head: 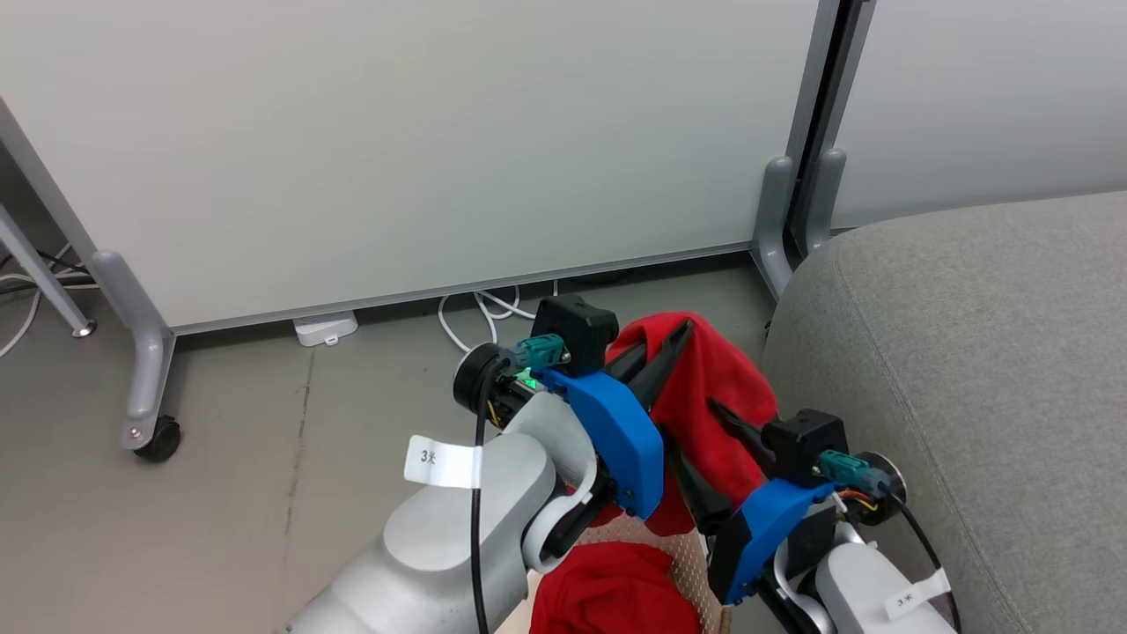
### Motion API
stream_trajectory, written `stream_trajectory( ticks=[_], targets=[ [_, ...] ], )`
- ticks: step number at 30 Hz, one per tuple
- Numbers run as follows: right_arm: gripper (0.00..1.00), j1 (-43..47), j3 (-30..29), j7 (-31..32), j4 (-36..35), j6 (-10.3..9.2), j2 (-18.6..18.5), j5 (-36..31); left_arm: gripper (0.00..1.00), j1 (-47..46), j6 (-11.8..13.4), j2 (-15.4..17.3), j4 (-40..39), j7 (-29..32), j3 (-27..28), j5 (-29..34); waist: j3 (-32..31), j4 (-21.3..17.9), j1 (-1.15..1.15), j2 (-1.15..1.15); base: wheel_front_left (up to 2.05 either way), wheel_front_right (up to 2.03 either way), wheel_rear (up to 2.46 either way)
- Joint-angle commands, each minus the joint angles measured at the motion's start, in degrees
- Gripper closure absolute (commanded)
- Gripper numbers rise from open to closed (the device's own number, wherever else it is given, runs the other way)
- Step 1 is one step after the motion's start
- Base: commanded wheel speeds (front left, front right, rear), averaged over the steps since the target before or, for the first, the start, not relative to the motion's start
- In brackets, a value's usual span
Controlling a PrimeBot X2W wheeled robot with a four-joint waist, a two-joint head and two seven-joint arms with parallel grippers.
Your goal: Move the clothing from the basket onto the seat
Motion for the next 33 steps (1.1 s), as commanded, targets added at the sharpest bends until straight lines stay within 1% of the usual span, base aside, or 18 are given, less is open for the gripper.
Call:
stream_trajectory(
  ticks=[1,6,13,14,15,16,17,23,33],
  targets=[
    [0.00,-0.77,0.34,-0.06,0.43,0.03,-0.21,0.29,1.00,-0.84,-0.29,-0.03,-0.19,-0.38,-0.33,-0.34,0.04,0.02,0.00,0.00,0.00,0.00,0.00],
    [0.00,-4.26,3.25,-0.49,4.65,0.03,-0.21,1.24,1.00,-1.45,-0.37,-0.03,-1.12,-0.60,-1.49,-1.23,0.13,0.06,0.00,0.00,0.00,0.00,0.00],
    [0.00,-7.42,5.09,-2.41,9.76,0.03,-0.21,2.94,1.00,-1.57,-0.37,-0.02,-1.92,-1.03,-2.80,-2.85,-0.15,0.15,0.00,0.00,0.00,0.00,0.00],
    [0.54,-7.66,5.18,-2.72,10.36,0.03,-0.21,3.35,1.00,-1.62,-0.37,-0.03,-1.94,-1.10,-3.00,-2.97,-0.20,0.19,0.00,0.00,0.00,0.00,0.00],
    [0.62,-7.92,5.31,-3.00,10.91,0.03,-0.21,3.62,1.00,-1.66,-0.36,-0.02,-1.91,-1.16,-3.19,-3.20,-0.25,0.21,0.00,0.00,0.00,0.00,0.00],
    [0.88,-8.25,5.41,-3.36,11.33,0.03,-0.21,3.93,1.00,-1.69,-0.35,-0.03,-1.90,-1.20,-3.42,-3.36,-0.30,0.23,0.00,0.00,0.00,0.00,0.00],
    [1.00,-8.51,5.51,-3.76,11.74,0.03,-0.21,4.19,1.00,-1.74,-0.34,-0.03,-1.91,-1.16,-3.60,-3.43,-0.33,0.25,0.00,0.00,0.00,0.00,0.00],
    [1.00,-9.70,6.51,-5.15,13.75,0.03,-0.21,5.51,1.00,-2.18,-0.31,-0.03,-1.57,-1.50,-4.25,-4.28,-0.43,0.13,0.00,0.00,0.00,0.00,0.00],
    [1.00,-10.01,8.12,-6.06,15.05,0.03,-0.21,6.69,1.00,-2.69,-0.06,-0.03,0.00,-2.37,-4.61,-4.77,-0.42,-0.40,0.00,0.00,0.00,0.00,0.00]
  ],
)
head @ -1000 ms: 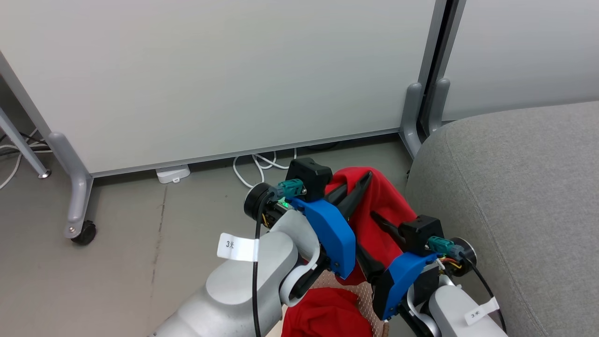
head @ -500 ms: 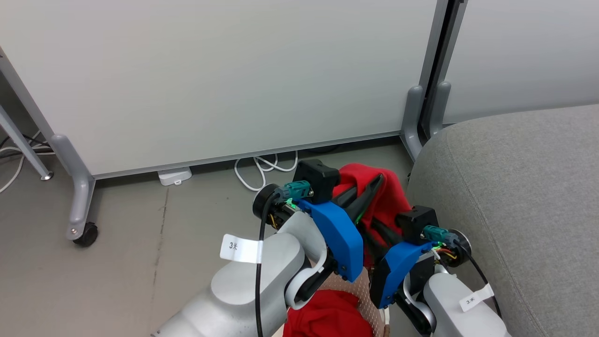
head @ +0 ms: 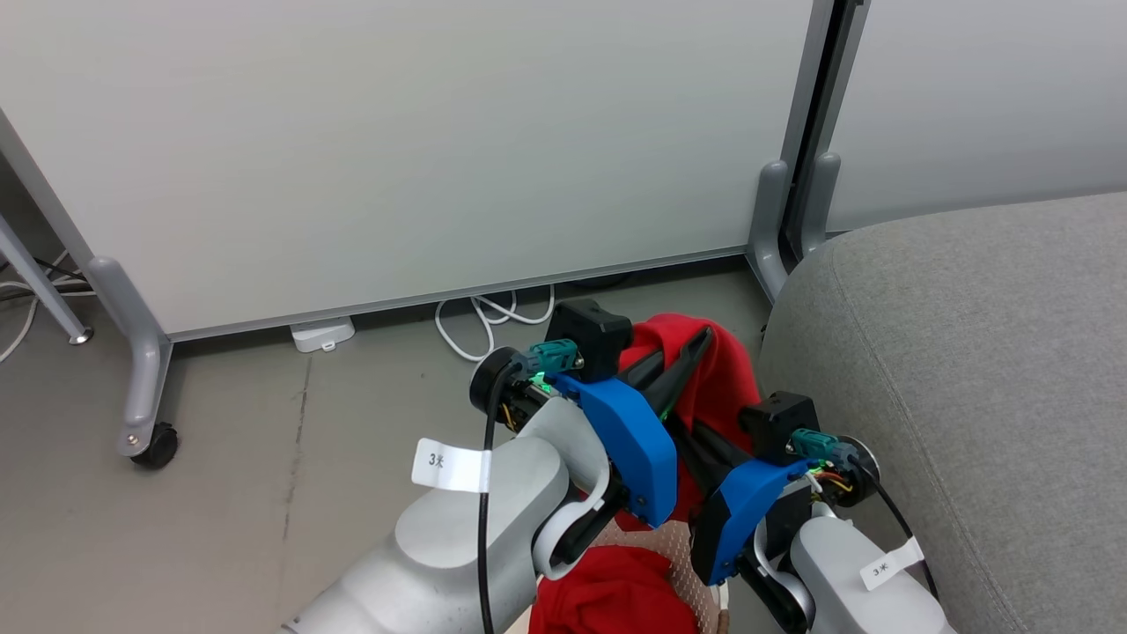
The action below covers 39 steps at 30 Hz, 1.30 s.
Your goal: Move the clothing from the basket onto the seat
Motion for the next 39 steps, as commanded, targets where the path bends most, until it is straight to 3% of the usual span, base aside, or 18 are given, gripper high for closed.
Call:
stream_trajectory(
  ticks=[1,30,31,32,39],
  targets=[
    [1.00,-0.87,0.18,-0.44,0.34,0.03,-0.21,0.33,1.00,-1.05,-0.05,-0.02,0.30,-0.50,0.04,-0.12,-0.01,-0.07,0.00,0.00,0.00,0.00,0.00],
    [1.00,-0.33,0.06,-0.75,0.52,0.03,-0.21,-0.83,1.00,-1.66,-0.19,-0.01,2.71,-1.81,-1.17,-1.57,-0.06,-0.82,0.00,0.00,0.00,0.00,0.00],
    [1.00,-0.32,0.02,-0.74,0.45,0.03,-0.21,-0.80,0.19,-1.68,-0.10,-0.01,2.80,-1.93,-1.23,-1.47,-0.05,-0.86,0.00,0.00,0.00,0.00,0.00],
    [1.00,-0.31,-0.01,-0.75,0.39,0.03,-0.21,-0.90,0.00,-1.77,0.11,-0.01,2.88,-2.10,-1.27,-1.25,-0.03,-0.89,0.00,0.00,0.00,0.00,0.00],
    [1.00,-0.40,-0.60,-1.20,-0.08,0.03,-0.21,-1.49,0.00,-1.01,-0.31,0.53,3.16,-4.30,-2.19,0.25,0.10,-0.96,0.00,0.00,0.00,0.00,0.00]
  ],
)
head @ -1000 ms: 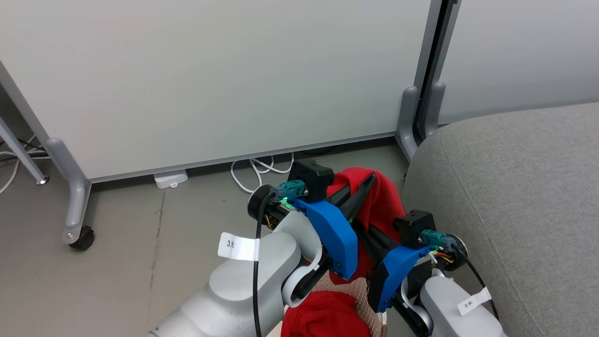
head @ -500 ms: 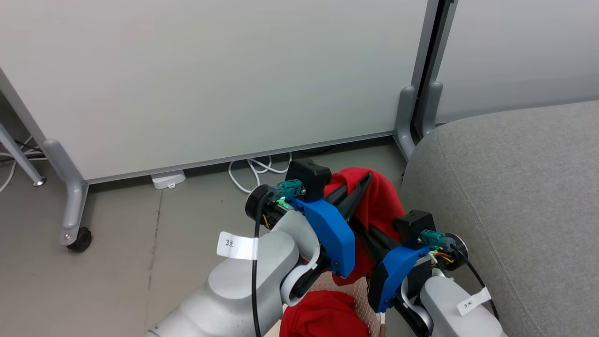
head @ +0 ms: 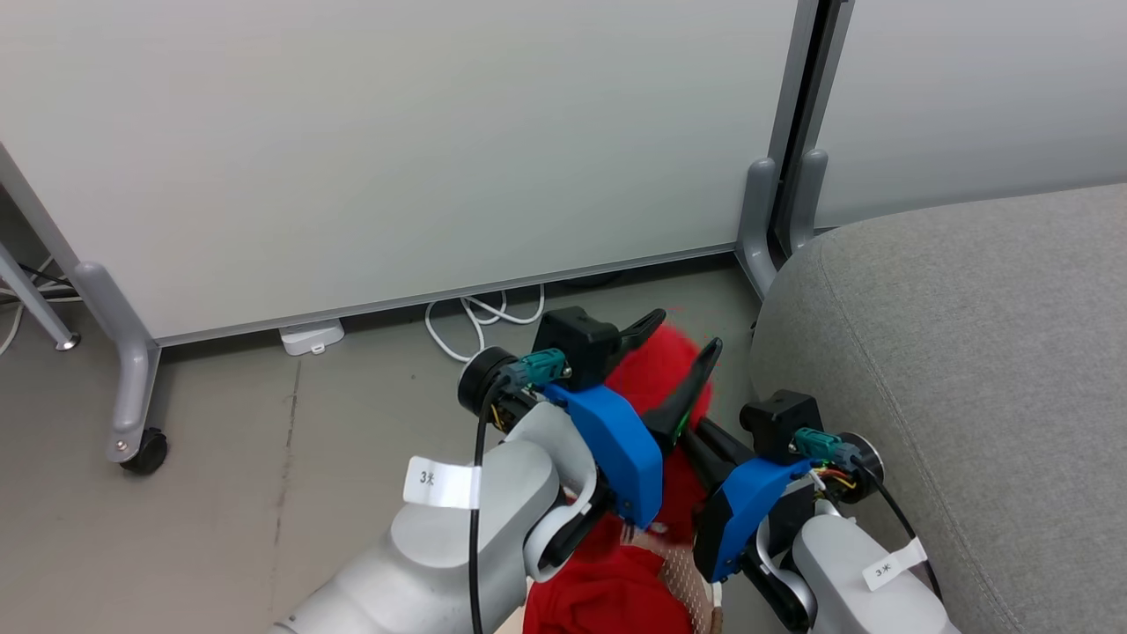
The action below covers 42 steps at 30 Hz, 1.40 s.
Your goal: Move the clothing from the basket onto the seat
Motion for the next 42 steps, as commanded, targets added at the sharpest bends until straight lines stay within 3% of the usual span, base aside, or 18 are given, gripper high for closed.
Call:
stream_trajectory(
  ticks=[1,8,12,21,32,42],
  targets=[
    [1.00,-0.34,-0.29,-0.36,-0.35,0.03,-0.21,-0.50,0.00,0.52,-0.48,0.55,-0.07,-0.74,-0.33,0.48,0.02,0.05,0.00,0.00,0.00,0.00,0.00],
    [1.00,0.08,-1.72,-0.76,-1.13,0.03,-0.21,-1.49,0.00,4.23,-1.67,3.24,-1.60,-5.19,-0.15,2.47,0.34,0.49,0.00,0.00,0.00,0.00,0.00],
    [1.00,0.47,-2.81,-0.79,-1.41,0.03,-0.21,-2.15,0.00,7.53,-0.95,4.68,-3.65,-6.08,2.15,4.57,0.61,0.82,0.00,0.00,0.00,0.00,0.00],
    [1.00,0.89,-4.74,-1.03,-3.80,0.03,-0.21,-3.22,0.00,20.44,1.43,8.40,-15.40,-6.11,17.32,16.37,1.53,1.14,0.00,0.00,0.00,0.00,0.00],
    [1.00,1.98,-6.29,-0.20,-6.92,0.03,-0.21,-3.90,0.00,33.92,-0.76,8.66,-21.26,-6.08,32.55,26.74,1.61,0.80,0.00,0.00,0.00,0.00,0.00],
    [1.00,2.97,-7.56,0.60,-8.57,0.03,-0.21,-4.50,0.00,39.82,-2.71,6.38,-21.82,-6.08,41.51,30.94,1.54,0.63,0.00,0.00,0.00,0.00,0.00]
  ],
)
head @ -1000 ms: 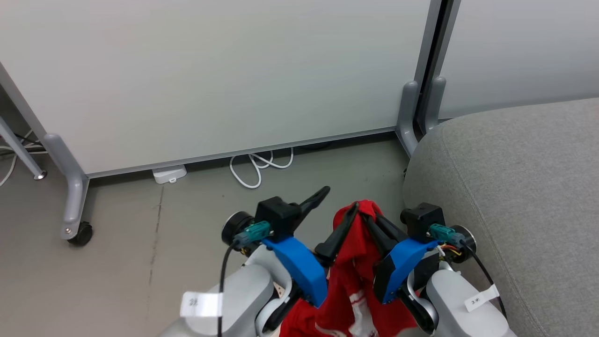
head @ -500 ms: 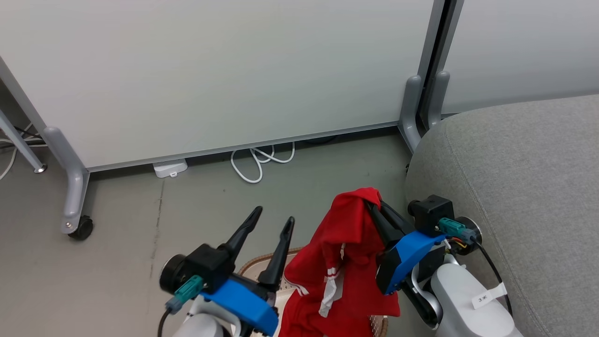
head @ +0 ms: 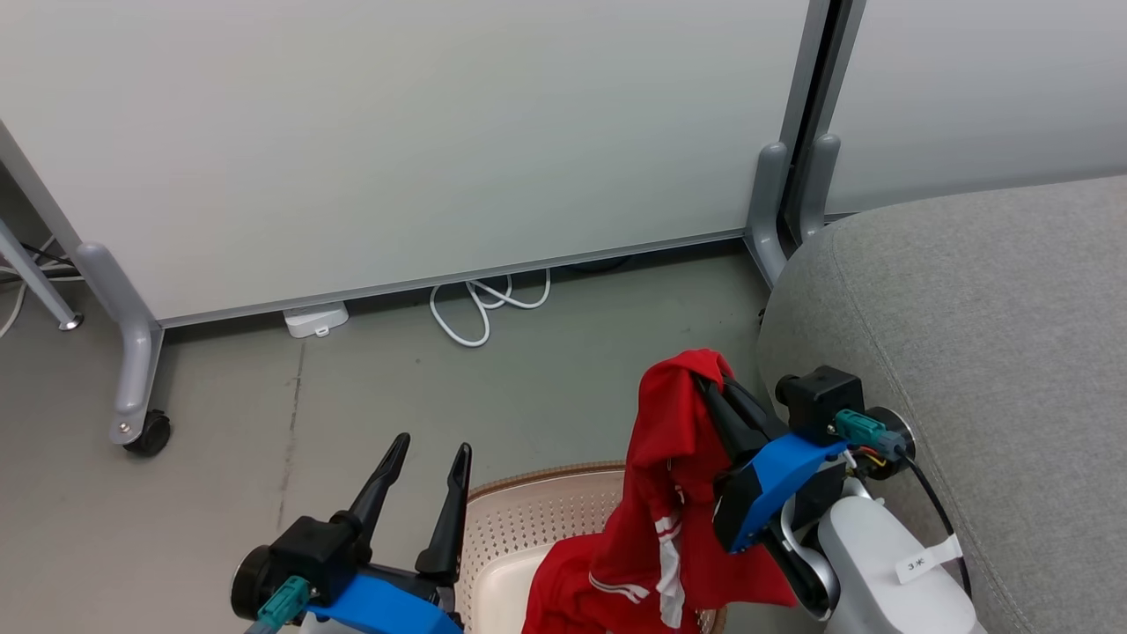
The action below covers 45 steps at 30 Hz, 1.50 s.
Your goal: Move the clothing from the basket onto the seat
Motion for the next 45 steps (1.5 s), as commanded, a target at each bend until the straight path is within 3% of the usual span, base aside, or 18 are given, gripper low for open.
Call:
stream_trajectory(
  ticks=[1,14,45],
  targets=[
    [1.00,0.76,-0.29,0.15,-0.57,0.03,-0.21,0.00,0.00,0.75,-0.56,-0.57,-0.05,-0.15,1.08,0.90,0.00,-0.02,0.00,0.00,0.00,0.00,0.00],
    [1.00,1.02,-0.18,0.76,-1.82,0.03,-0.22,0.25,0.00,0.99,-1.57,-2.17,1.06,-0.15,3.30,3.17,0.66,-2.74,0.00,0.00,0.00,0.00,0.00],
    [1.00,0.23,-0.43,0.02,-2.46,0.03,-0.19,0.78,0.00,-2.66,-1.62,-1.29,0.77,-0.15,0.74,2.55,3.52,-23.56,0.00,0.00,0.00,0.00,0.00]
  ],
)
